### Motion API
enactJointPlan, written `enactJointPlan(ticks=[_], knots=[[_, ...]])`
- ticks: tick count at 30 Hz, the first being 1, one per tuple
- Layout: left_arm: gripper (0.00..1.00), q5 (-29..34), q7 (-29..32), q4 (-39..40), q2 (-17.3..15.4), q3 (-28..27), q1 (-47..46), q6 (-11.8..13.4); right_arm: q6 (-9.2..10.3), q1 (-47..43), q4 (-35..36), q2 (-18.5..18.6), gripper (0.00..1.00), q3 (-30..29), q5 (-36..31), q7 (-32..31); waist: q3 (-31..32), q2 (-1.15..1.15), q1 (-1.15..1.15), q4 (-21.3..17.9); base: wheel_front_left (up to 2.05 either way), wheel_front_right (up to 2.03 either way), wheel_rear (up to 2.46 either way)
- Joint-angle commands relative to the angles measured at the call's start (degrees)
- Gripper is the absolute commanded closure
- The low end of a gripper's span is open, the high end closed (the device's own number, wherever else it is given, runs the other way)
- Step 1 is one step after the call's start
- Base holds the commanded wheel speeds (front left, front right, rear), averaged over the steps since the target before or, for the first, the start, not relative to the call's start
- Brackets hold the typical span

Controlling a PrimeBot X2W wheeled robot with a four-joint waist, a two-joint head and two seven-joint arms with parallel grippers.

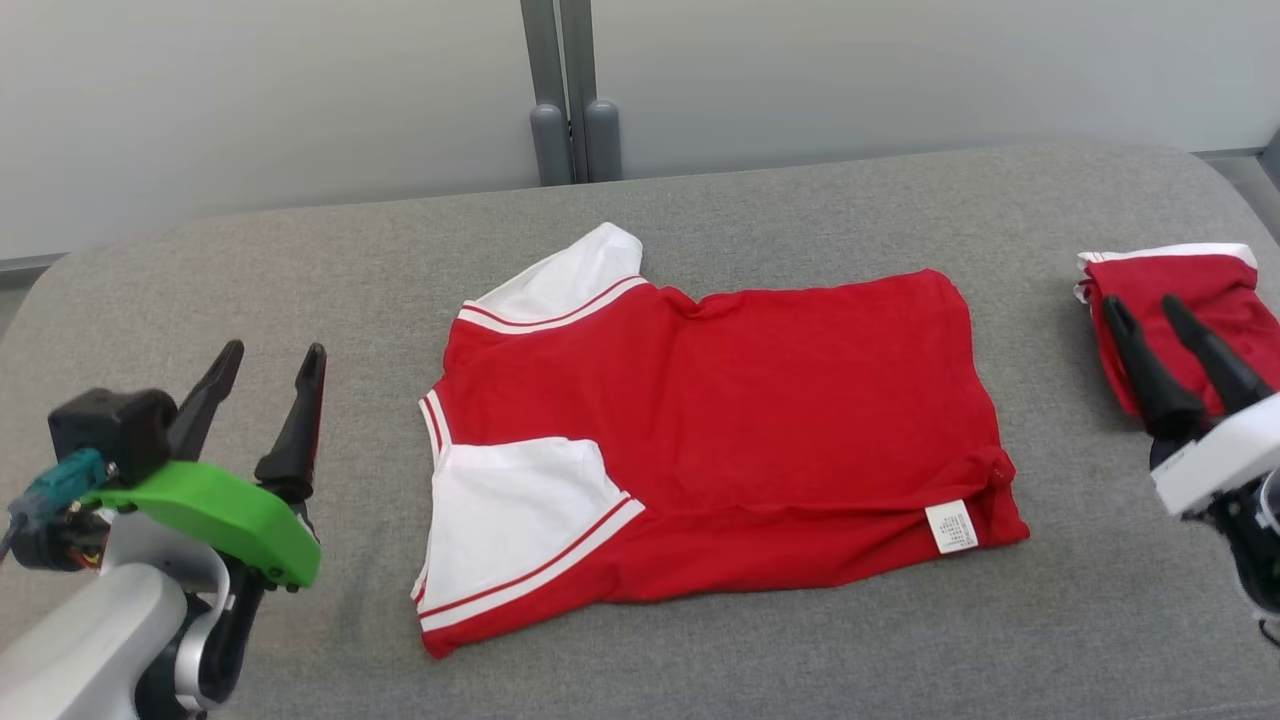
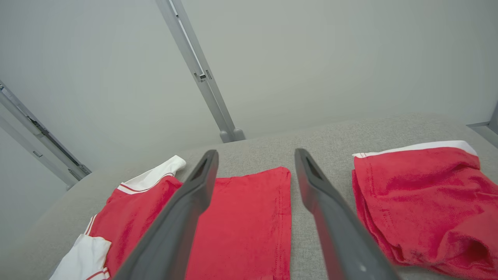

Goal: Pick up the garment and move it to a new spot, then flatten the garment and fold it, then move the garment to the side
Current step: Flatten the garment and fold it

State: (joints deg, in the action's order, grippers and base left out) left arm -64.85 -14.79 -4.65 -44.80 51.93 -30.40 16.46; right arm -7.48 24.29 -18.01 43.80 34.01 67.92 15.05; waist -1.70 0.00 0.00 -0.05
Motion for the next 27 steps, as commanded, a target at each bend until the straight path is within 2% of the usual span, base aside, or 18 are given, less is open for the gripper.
enactJointPlan(ticks=[1, 3, 5, 8, 11, 14, 16, 18, 23, 27], knots=[[0.00, 1.51, -0.44, 1.17, 0.91, -2.06, 2.55, 1.09, -0.03, -4.16, 0.64, -2.28, 0.00, -3.08, -3.30, 0.10, 0.05, 0.00, 0.00, -0.02, 0.00, 0.00, 0.00], [0.00, 4.38, -0.39, 3.18, 2.79, -7.29, 8.17, 2.64, -0.03, -9.81, 1.85, -5.50, 0.00, -10.14, -10.84, 0.12, 0.25, 0.00, 0.00, -0.11, 0.00, 0.00, 0.00], [0.00, 7.95, -0.41, 4.93, 4.99, -12.76, 13.12, 2.98, -0.03, -14.95, 3.71, -9.76, 0.00, -15.24, -14.92, 0.11, 0.19, 0.00, 0.00, -0.03, 0.00, 0.00, 0.00], [0.00, 12.52, -0.43, 6.33, 8.68, -18.92, 19.48, 1.97, -0.02, -20.51, 5.07, -13.05, 0.00, -19.79, -20.23, 0.12, -0.02, 0.00, 0.00, 0.04, 0.00, 0.00, 0.00], [0.00, 15.83, -0.39, 6.11, 12.40, -22.83, 24.82, 0.01, -0.03, -23.27, 5.54, -15.36, 0.00, -21.03, -22.92, 0.13, -0.51, 0.00, 0.00, 0.00, 0.00, 0.00, 0.00], [0.00, 17.17, -0.39, 3.78, 14.77, -22.92, 27.42, -2.17, -0.03, -23.63, 3.63, -16.19, 0.00, -20.43, -24.51, -0.73, -1.17, 0.00, 0.00, 0.01, 0.00, 0.00, 0.00], [0.00, 17.44, 0.27, 1.14, 15.06, -21.44, 27.49, -3.28, -0.03, -22.14, 2.26, -16.84, 0.00, -19.75, -24.37, -2.06, -1.58, 0.00, 0.00, -0.04, 0.00, 0.00, 0.00], [0.00, 15.71, 2.39, -1.54, 16.28, -20.25, 26.93, -4.40, -0.03, -20.57, 0.32, -16.50, 0.00, -18.59, -25.14, -3.49, -2.03, 0.00, 0.00, 0.08, 0.00, 0.00, 0.00], [0.00, 15.85, 4.96, -6.64, 17.94, -17.92, 24.02, -6.31, -0.02, -16.47, -5.55, -16.98, 0.00, -15.95, -27.07, -7.69, -3.48, 0.00, 0.00, 0.33, 0.00, 0.00, 0.00], [0.00, 15.36, 6.19, -10.33, 19.91, -16.33, 22.45, -7.72, -0.03, -13.92, -9.86, -18.03, 0.00, -14.51, -27.99, -8.61, -4.17, 0.00, 0.00, 0.87, 0.00, 0.00, 0.00]])
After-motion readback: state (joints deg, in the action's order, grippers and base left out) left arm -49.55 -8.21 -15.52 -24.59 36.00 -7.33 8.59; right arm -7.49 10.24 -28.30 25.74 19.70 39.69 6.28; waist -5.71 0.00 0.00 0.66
